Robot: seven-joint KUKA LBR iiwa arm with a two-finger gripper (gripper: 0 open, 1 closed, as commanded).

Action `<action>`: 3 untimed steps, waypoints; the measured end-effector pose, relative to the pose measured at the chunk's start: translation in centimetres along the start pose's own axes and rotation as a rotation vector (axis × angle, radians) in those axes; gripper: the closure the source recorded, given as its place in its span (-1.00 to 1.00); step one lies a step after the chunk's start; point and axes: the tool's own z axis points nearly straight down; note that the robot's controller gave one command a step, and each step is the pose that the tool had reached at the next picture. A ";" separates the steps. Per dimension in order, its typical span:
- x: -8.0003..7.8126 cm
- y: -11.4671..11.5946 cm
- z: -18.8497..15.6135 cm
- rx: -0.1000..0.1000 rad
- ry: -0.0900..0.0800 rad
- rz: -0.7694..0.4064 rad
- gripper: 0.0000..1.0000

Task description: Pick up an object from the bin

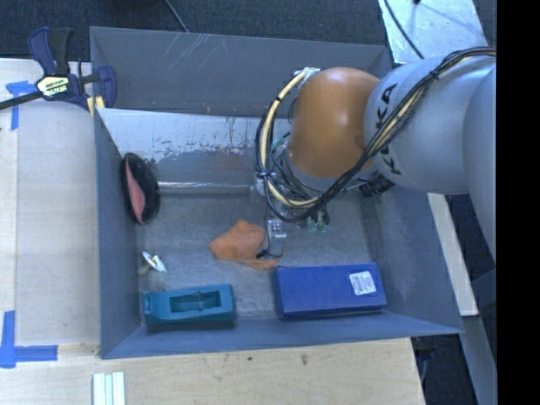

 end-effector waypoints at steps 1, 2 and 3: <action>-0.2 0.0 -0.5 0.000 -0.008 0.001 -1.00; 0.0 -0.2 2.6 0.000 -0.016 -0.082 -1.00; 1.0 -0.1 6.2 0.000 -0.010 -0.106 1.00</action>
Offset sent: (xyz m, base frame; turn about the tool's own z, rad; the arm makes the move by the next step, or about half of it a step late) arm -0.0084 -0.0042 -0.0637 -0.1601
